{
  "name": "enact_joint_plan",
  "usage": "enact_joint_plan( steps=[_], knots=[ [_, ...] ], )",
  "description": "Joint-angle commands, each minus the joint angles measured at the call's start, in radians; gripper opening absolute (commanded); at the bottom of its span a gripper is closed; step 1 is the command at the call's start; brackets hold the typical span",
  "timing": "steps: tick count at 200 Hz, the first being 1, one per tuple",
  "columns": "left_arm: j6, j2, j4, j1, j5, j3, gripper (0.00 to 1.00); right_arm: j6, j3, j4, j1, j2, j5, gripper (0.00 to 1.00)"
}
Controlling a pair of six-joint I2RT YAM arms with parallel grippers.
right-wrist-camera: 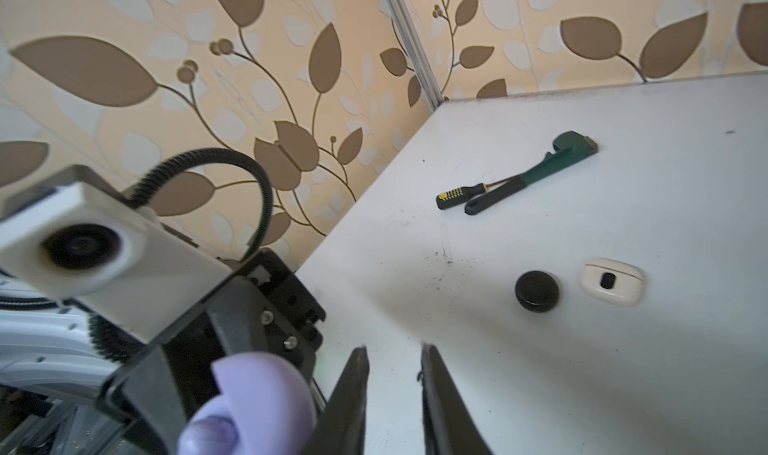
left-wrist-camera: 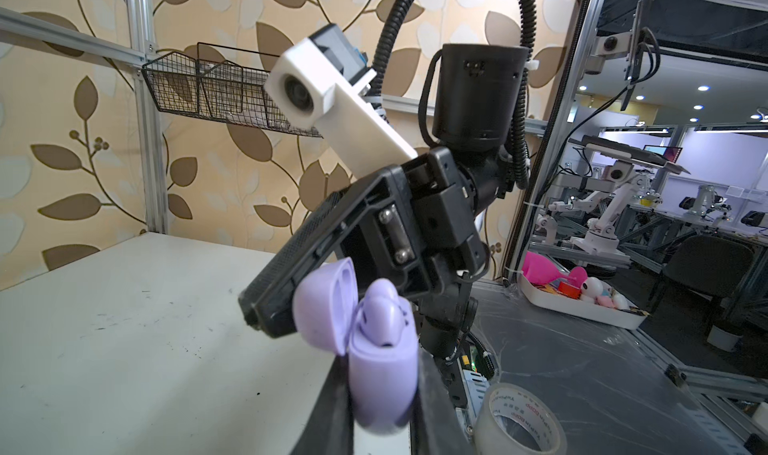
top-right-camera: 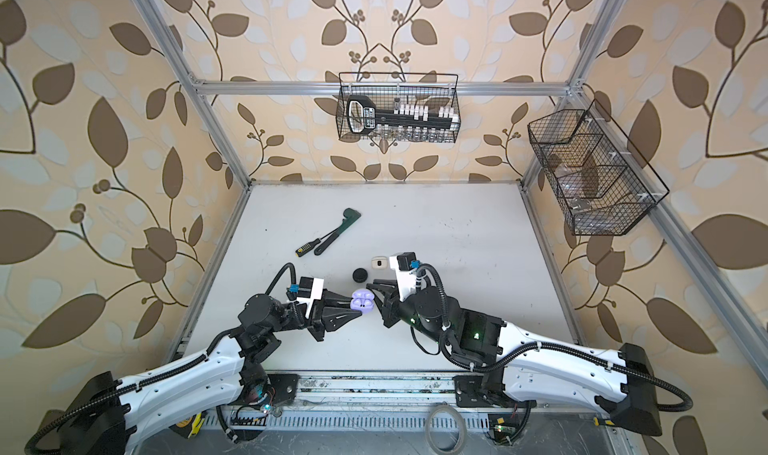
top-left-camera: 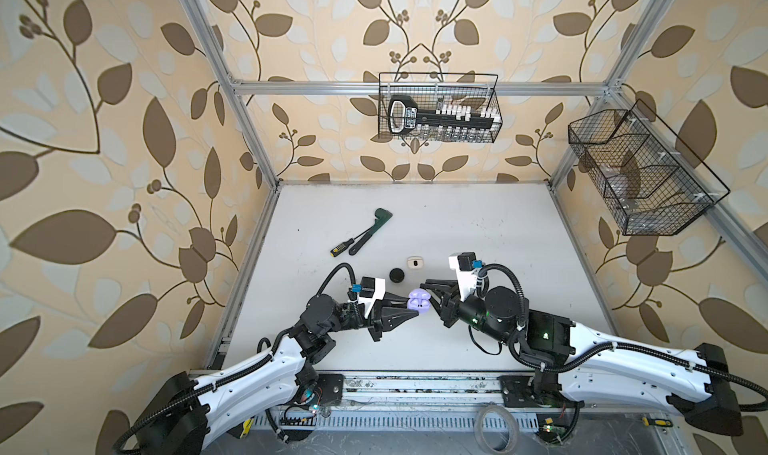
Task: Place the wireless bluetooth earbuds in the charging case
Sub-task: 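Open the right gripper and draw it back from the case, then set the lavender case on the table with the left gripper while the right retracts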
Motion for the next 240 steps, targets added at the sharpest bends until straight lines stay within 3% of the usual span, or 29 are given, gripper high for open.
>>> enact_joint_plan(
  steps=[1,44,65,82,104,118,129,141,160,182,197,227,240],
  knots=[
    [0.005,-0.008,0.047,-0.009,0.023,0.02,0.0,-0.06,-0.001,0.08,0.024,-0.029,-0.049,0.25],
    [0.008,0.007,0.04,-0.009,0.027,0.017,0.0,-0.115,-0.034,0.155,0.065,-0.056,-0.113,0.25],
    [-0.003,0.029,0.048,-0.009,0.007,0.005,0.0,-0.123,-0.032,0.124,0.091,-0.084,-0.02,0.26],
    [-0.056,0.062,0.061,-0.009,-0.084,-0.023,0.0,-0.088,-0.008,0.012,0.092,-0.118,0.141,0.39],
    [-0.246,0.121,-0.01,-0.009,-0.372,-0.029,0.0,-0.006,0.042,-0.195,0.058,-0.174,0.335,0.69],
    [-0.393,0.161,-0.126,-0.009,-0.537,-0.002,0.0,0.062,0.093,-0.347,0.0,-0.194,0.416,0.84],
    [-0.472,0.201,-0.237,-0.009,-0.595,0.041,0.0,0.172,0.134,-0.499,-0.056,-0.196,0.511,0.98],
    [-0.529,0.247,-0.32,-0.009,-0.614,0.084,0.0,0.236,0.14,-0.58,-0.118,-0.209,0.541,1.0],
    [-0.617,0.34,-0.333,-0.015,-0.613,0.116,0.0,0.191,0.055,-0.495,-0.19,-0.268,0.575,1.0],
    [-0.674,0.468,-0.352,-0.04,-0.614,0.18,0.0,-0.038,-0.039,-0.259,-0.314,-0.319,0.519,1.0],
    [-0.714,0.544,-0.424,-0.07,-0.65,0.246,0.0,-0.038,-0.068,-0.21,-0.443,-0.295,0.484,1.0],
    [-0.76,0.714,-0.454,-0.146,-0.698,0.348,0.0,0.014,-0.129,-0.107,-0.776,-0.169,0.223,1.0],
    [-0.797,0.788,-0.43,-0.166,-0.709,0.372,0.0,0.001,-0.154,-0.054,-0.862,-0.125,0.208,1.0]
  ],
)
